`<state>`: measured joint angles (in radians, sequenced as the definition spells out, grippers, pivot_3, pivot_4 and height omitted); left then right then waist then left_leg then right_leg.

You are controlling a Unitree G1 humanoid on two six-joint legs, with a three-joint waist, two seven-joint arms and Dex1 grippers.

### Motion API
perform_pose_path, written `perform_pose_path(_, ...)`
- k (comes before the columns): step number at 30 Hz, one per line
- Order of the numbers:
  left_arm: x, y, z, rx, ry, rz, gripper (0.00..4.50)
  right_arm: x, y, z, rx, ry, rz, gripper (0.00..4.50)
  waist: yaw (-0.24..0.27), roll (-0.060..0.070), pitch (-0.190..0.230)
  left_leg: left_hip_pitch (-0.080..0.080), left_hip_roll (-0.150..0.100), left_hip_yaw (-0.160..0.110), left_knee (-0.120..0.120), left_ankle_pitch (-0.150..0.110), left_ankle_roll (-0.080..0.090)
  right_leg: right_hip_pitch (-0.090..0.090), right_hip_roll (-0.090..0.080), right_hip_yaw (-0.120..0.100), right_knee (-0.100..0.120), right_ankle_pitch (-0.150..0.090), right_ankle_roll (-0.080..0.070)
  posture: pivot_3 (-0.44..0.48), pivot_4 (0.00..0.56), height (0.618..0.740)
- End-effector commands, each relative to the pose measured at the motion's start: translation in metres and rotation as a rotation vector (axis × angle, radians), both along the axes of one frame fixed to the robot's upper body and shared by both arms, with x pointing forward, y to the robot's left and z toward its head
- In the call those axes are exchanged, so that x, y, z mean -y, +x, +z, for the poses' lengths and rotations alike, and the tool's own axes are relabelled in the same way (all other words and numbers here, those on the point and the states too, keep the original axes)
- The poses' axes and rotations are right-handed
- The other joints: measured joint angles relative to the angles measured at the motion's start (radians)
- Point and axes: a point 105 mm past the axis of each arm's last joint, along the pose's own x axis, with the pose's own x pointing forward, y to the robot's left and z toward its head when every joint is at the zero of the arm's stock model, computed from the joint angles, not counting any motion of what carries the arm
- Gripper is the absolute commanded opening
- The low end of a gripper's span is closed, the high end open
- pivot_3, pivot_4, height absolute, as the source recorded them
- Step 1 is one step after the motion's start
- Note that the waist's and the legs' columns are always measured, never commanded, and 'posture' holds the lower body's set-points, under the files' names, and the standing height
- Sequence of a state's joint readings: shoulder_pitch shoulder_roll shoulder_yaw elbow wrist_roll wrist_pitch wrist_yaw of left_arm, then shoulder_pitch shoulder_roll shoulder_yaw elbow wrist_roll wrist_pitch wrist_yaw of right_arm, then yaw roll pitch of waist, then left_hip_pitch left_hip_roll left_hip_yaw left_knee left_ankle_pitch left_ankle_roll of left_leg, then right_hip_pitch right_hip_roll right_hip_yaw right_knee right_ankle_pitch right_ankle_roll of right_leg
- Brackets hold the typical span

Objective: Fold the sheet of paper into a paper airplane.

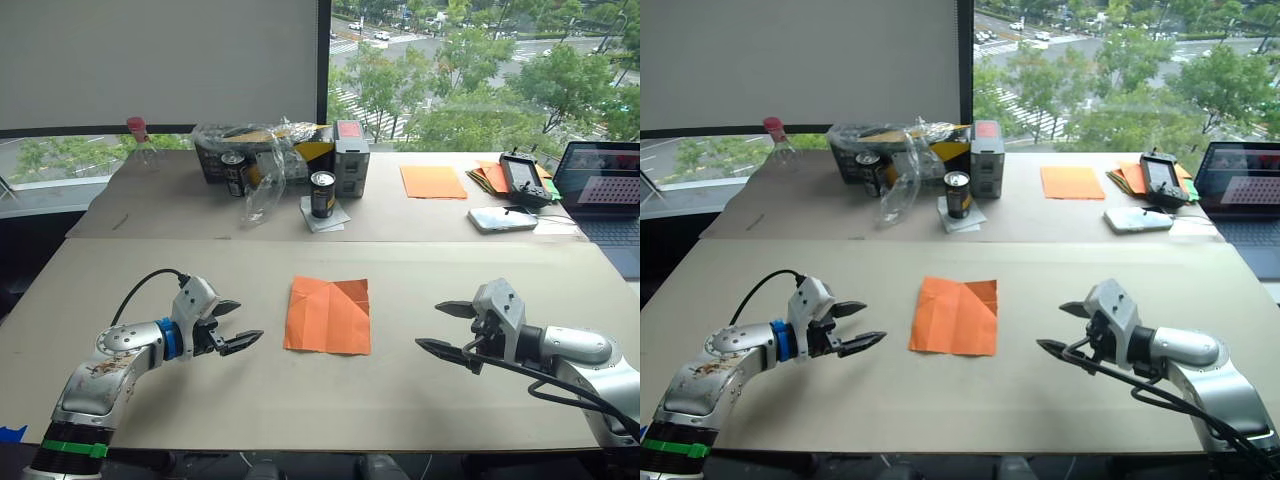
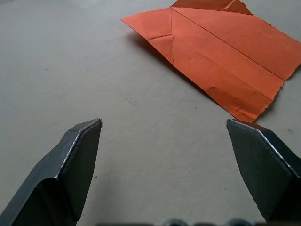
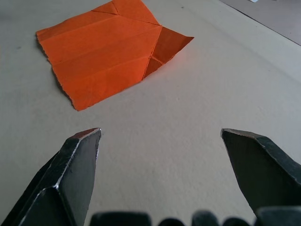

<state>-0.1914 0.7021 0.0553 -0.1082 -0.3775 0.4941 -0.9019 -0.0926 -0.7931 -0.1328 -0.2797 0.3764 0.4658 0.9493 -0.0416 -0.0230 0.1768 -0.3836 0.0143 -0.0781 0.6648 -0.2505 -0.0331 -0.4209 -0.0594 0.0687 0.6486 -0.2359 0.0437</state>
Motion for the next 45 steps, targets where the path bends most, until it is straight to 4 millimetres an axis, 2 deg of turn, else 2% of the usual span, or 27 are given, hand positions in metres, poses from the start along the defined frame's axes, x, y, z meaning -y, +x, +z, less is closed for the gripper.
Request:
perform_pose_path(1,0.001,0.000,0.014,0.013,-0.034,-0.027,4.50,0.000,-0.002,0.011,0.037,-0.012,0.009,4.48,0.000,0.000,0.000,0.000,0.000,0.000,0.000,0.000,0.000,0.000,0.000,0.000,0.000,0.000,0.000,0.000,0.150,0.732)
perform_pose_path(5,0.009,0.001,0.037,0.031,-0.095,-0.114,4.50,0.001,-0.002,0.017,0.023,-0.061,0.003,4.48,0.003,0.000,0.000,0.000,0.000,0.000,0.000,0.000,0.000,0.000,0.000,0.000,0.000,0.000,0.000,0.000,0.150,0.732)
perform_pose_path(8,0.015,0.005,0.045,0.059,-0.062,-0.165,3.73,-0.004,-0.003,0.018,0.017,-0.082,0.010,4.50,0.002,0.000,0.000,0.000,0.000,0.000,0.000,0.000,0.000,0.000,0.000,0.000,0.000,0.000,0.000,0.000,0.150,0.732)
perform_pose_path(13,0.031,0.015,0.050,0.106,0.013,-0.276,2.02,-0.007,-0.001,0.010,0.031,-0.144,-0.012,3.06,0.003,0.000,0.000,0.000,0.000,0.000,0.000,0.000,0.000,0.000,0.000,0.000,0.000,0.000,0.000,0.000,0.150,0.732)
perform_pose_path(17,0.047,0.022,0.046,0.111,0.014,-0.333,0.57,-0.008,0.008,0.004,0.062,-0.174,-0.042,1.56,0.002,0.000,0.000,-0.001,0.000,0.000,0.000,0.000,0.000,0.000,0.000,0.000,0.000,0.000,0.000,0.000,0.150,0.732)
perform_pose_path(18,0.050,0.024,0.043,0.112,0.021,-0.335,0.35,-0.009,0.011,0.003,0.072,-0.177,-0.049,1.35,0.001,0.000,0.000,-0.001,-0.001,0.000,0.000,0.000,0.000,0.000,0.000,0.000,0.000,0.000,0.000,0.000,0.150,0.732)
perform_pose_path(19,0.052,0.026,0.042,0.113,0.027,-0.335,0.00,-0.010,0.013,0.002,0.080,-0.179,-0.053,0.91,0.000,0.000,0.000,-0.001,-0.001,0.000,0.001,0.000,0.000,0.000,0.000,0.000,0.000,0.000,0.000,0.000,0.150,0.732)
perform_pose_path(22,0.067,0.034,0.035,0.116,-0.006,-0.334,0.00,-0.016,0.024,-0.003,0.103,-0.194,-0.064,0.03,-0.002,0.000,0.000,-0.001,0.000,0.000,0.001,0.000,0.000,0.000,0.000,0.000,0.000,0.000,0.000,0.000,0.150,0.732)
perform_pose_path(24,0.076,0.037,0.023,0.109,-0.002,-0.332,0.00,-0.020,0.031,-0.010,0.098,-0.212,-0.067,0.03,-0.001,0.000,0.000,-0.001,0.000,0.000,0.001,0.000,0.000,0.000,0.000,0.000,0.001,0.000,0.000,0.000,0.150,0.732)
perform_pose_path(29,0.083,0.043,0.006,0.104,0.039,-0.303,0.00,-0.028,0.045,-0.015,0.093,-0.211,-0.061,0.03,-0.002,0.000,0.000,-0.002,-0.001,0.000,0.002,0.000,0.000,-0.001,0.000,0.000,0.001,0.000,0.000,0.000,0.150,0.732)
perform_pose_path(34,0.084,0.045,-0.009,0.081,0.096,-0.260,0.00,-0.039,0.054,-0.015,0.102,-0.222,-0.033,0.03,-0.001,0.000,0.000,-0.002,-0.001,0.000,0.003,0.000,0.000,-0.001,0.000,0.000,0.001,0.000,0.000,0.000,0.150,0.732)
perform_pose_path(37,0.084,0.043,-0.019,0.056,0.129,-0.256,0.00,-0.052,0.062,-0.014,0.114,-0.193,-0.012,0.03,-0.002,0.000,0.000,-0.002,-0.001,0.000,0.003,0.000,0.000,-0.001,0.000,0.000,0.001,0.000,0.000,0.000,0.150,0.732)
perform_pose_path(41,0.084,0.042,-0.026,0.036,0.146,-0.251,0.00,-0.064,0.071,-0.014,0.126,-0.172,0.004,0.03,-0.001,0.000,0.000,0.000,-0.001,0.000,0.003,0.000,0.000,0.000,0.000,0.000,0.002,0.000,0.000,0.000,0.150,0.732)
perform_pose_path(45,0.085,0.041,-0.028,0.032,0.152,-0.248,0.00,-0.067,0.085,-0.016,0.118,-0.170,-0.017,0.03,0.000,0.000,-0.001,0.000,-0.001,0.000,0.003,0.000,0.000,0.000,0.000,0.000,0.002,0.000,0.000,0.000,0.150,0.732)
